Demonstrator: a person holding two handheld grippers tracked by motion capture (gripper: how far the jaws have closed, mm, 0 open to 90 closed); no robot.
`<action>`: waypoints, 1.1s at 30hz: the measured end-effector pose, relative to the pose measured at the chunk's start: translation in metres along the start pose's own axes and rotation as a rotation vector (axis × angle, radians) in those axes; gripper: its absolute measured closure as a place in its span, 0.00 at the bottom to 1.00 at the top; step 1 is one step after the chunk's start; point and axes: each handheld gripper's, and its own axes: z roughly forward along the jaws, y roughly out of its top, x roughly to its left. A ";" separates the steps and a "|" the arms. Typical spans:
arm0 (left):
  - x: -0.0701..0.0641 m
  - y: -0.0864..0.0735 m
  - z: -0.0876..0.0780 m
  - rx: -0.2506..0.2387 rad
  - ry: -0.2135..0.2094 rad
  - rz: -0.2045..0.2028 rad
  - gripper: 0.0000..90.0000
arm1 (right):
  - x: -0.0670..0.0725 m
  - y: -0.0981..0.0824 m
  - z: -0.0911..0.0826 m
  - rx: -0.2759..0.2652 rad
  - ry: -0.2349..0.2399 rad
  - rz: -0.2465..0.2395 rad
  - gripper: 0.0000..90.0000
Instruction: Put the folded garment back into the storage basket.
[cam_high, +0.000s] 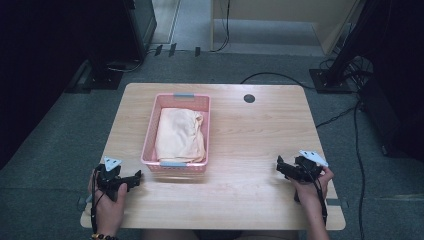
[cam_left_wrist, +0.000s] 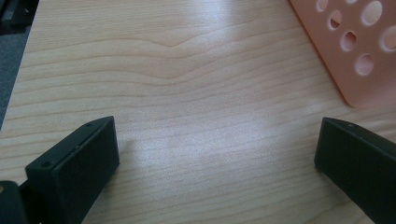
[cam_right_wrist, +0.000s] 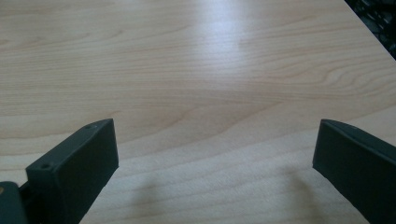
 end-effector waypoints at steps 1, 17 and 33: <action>0.000 0.000 0.000 0.000 0.000 0.000 0.00 | -0.001 0.000 0.000 0.002 -0.001 0.002 0.00; 0.000 0.000 0.000 0.000 0.000 0.001 0.00 | -0.015 -0.002 -0.004 0.028 -0.041 0.016 0.00; 0.000 0.000 0.000 0.000 0.000 0.000 0.00 | -0.032 -0.006 -0.010 0.060 -0.090 0.021 0.00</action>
